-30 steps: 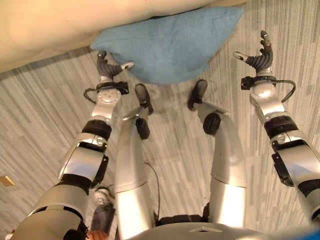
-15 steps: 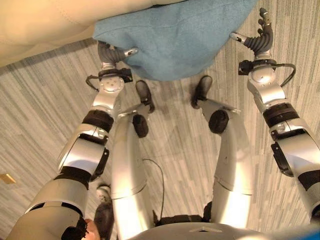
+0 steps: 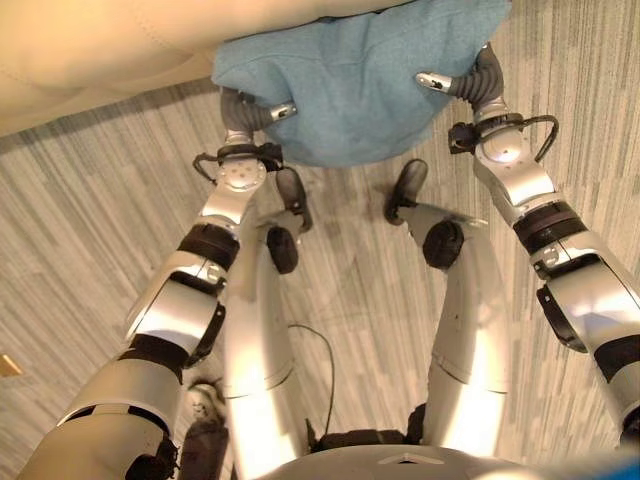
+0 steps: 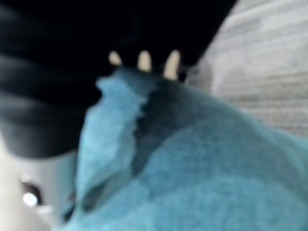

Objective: Pick up all the scattered cushions and arrange them neatly on the sofa.

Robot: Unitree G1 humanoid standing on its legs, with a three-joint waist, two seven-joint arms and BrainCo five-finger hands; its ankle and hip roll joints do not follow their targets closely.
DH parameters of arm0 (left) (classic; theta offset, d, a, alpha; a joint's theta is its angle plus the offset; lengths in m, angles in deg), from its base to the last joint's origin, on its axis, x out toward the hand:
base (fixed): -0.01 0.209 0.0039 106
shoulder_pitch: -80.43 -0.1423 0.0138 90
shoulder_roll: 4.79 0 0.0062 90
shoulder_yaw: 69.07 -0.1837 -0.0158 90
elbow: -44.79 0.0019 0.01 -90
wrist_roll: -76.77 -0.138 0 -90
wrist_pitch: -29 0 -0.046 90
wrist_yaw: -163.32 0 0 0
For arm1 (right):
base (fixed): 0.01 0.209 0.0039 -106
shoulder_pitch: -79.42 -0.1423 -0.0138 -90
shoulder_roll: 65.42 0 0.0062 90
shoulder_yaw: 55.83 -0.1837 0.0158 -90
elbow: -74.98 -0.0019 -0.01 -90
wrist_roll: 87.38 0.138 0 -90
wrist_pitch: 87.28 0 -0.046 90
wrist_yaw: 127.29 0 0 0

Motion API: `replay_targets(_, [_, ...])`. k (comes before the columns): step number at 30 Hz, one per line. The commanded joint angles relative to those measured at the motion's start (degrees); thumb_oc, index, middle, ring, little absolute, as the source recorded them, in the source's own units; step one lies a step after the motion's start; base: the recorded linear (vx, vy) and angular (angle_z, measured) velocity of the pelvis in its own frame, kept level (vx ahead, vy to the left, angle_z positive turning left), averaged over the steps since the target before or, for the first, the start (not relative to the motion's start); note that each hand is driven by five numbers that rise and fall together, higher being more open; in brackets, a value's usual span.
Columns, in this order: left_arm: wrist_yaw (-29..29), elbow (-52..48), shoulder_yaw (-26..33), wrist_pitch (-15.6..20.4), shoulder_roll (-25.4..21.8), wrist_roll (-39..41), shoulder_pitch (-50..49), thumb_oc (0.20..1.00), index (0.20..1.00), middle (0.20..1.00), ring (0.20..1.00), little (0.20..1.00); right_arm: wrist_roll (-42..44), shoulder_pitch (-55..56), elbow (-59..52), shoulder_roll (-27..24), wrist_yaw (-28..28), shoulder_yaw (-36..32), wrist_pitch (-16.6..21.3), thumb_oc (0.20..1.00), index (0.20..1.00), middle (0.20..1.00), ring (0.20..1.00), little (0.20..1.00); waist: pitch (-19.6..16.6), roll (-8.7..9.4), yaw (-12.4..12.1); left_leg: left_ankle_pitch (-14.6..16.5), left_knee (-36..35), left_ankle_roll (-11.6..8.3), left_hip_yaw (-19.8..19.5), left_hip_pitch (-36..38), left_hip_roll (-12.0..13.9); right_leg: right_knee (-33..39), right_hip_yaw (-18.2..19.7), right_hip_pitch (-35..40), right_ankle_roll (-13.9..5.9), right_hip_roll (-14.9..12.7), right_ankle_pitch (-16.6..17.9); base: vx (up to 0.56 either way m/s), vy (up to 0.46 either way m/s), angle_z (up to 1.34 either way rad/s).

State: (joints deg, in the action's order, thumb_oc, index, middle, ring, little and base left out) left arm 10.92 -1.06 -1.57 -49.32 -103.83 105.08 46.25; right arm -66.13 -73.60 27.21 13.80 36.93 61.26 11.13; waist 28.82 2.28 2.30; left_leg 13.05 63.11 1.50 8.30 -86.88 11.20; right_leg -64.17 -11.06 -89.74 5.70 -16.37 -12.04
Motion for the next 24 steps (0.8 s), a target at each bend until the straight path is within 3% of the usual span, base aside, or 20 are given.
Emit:
replay_targets(1, [-2.8, -1.59, -3.88, 2.33, 6.79, 0.71, 0.89, 1.0, 1.0, 1.0, 1.0, 1.0, -0.54, -2.56, -4.58, 6.23, 2.6, 6.04, 4.5, 1.0, 1.0, 1.0, 1.0, 1.0, -3.99, -3.52, 0.16, -7.45, -7.16, -4.73, -6.22, -2.2, 2.68, 4.5, 5.07, -0.22, -10.15, 0.91, 4.04, 0.0, 0.0, 0.0])
replay_targets(2, [-2.69, -1.26, -3.89, 2.51, 7.05, 1.3, 1.46, 1.0, 1.0, 1.0, 1.0, 1.0, -0.41, -3.25, -4.47, 7.09, 2.44, 6.27, 4.56, 1.0, 1.0, 1.0, 1.0, 1.0, -3.85, -3.65, 0.06, -7.48, -7.15, -4.73, -6.43, -2.19, 2.8, 4.49, 5.0, -0.22, -10.17, 0.92, 4.07, 0.01, 0.004, -0.03])
replay_targets(3, [-2.56, -0.84, -3.79, 2.73, 7.4, 2.11, 1.94, 0.931, 0.931, 0.931, 0.931, 0.931, -0.13, -3.79, -4.57, 8.19, 2.15, 6.25, 4.83, 0.551, 0.551, 0.551, 0.551, 0.551, -3.71, -3.76, 0.0, -7.49, -6.91, -4.73, -6.56, -2.26, 2.88, 4.28, 4.9, -0.22, -10.14, 0.98, 4.09, 0.02, 0.003, -0.03])
replay_targets(4, [-1.97, -1.0, -3.49, 3.35, 8.15, 3.21, 2.59, 0.2, 0.2, 0.2, 0.2, 0.2, 0.5, -4.28, -5.24, 10.1, 1.51, 5.93, 5.52, 0.2, 0.2, 0.2, 0.2, 0.2, -3.62, -3.92, -0.11, -7.48, -6.73, -4.71, -6.84, -2.44, 3.0, 4.12, 5.04, -0.22, -10.11, 1.13, 4.19, 0.0, 0.0, 0.0])
replay_targets(14, [-0.63, -6.38, -1.18, 5.55, 8.27, 5.26, 1.66, 0.2, 0.2, 0.2, 0.2, 0.2, -2.14, -2.35, -10.64, 11.11, -1.4, 2.94, 7.39, 0.2, 0.2, 0.2, 0.2, 0.2, -5.74, -3.74, 0.49, -7.1, -7.15, -4.67, -7.35, -3.01, 2.59, 5.14, 5.14, -0.22, -10.22, 2.45, 4.61, 0.0, 0.002, 0.0])
replay_targets(18, [-0.79, -9.17, 0.64, 5.69, 8.88, 4.3, -0.63, 0.2, 0.2, 0.2, 0.2, 0.2, -3.43, 2.36, -13.36, 10.4, -2.49, -0.85, 7.88, 0.2, 0.2, 0.2, 0.2, 0.2, -10.64, -2.92, 1.35, -7.37, -11.53, -5.12, -5.01, -2.27, 2.29, 8.51, 4.89, -0.14, -10.54, 3.41, 4.96, -0.03, 0.001, -0.04])
replay_targets(20, [-0.92, -10.37, 1.01, 5.77, 9.21, 4.15, -1.8, 0.2, 0.2, 0.2, 0.2, 0.2, -3.93, 3.76, -14.52, 10.12, -2.81, -1.66, 7.85, 0.2, 0.2, 0.2, 0.2, 0.2, -11.64, -2.81, 1.42, -7.61, -13.23, -5.12, -4.58, -0.93, 2.33, 9.74, 4.62, 1.03, -10.66, 3.48, 5.04, -0.05, -0.008, -0.01])
replay_targets(22, [-2.61, -16.47, 2.61, 6.38, 10.33, 4.77, -7.38, 0.2, 0.2, 0.2, 0.2, 0.2, -7.34, 9.3, -18.38, 9.01, -3.96, -3.96, 7.17, 0.2, 0.2, 0.2, 0.2, 0.2, -13.49, -3.0, 1.68, -7.87, -18.45, -5.39, -3.66, 7.09, 2.64, 14.38, 2.53, 9.21, -10.99, 4.02, 4.66, -0.1, -0.005, -0.01])
replay_targets(24, [-3.12, -17.75, 2.85, 6.38, 10.01, 4.53, -9.15, 0.2, 0.2, 0.2, 0.2, 0.2, -8.31, 11.03, -19.42, 8.72, -4.01, -4.22, 6.95, 0.2, 0.2, 0.2, 0.2, 0.2, -13.7, -2.95, 1.64, -8.03, -20.18, -5.47, -3.4, 10.21, 2.68, 16.05, 1.94, 12.1, -11.07, 4.38, 4.75, -0.07, -0.005, 0.06])
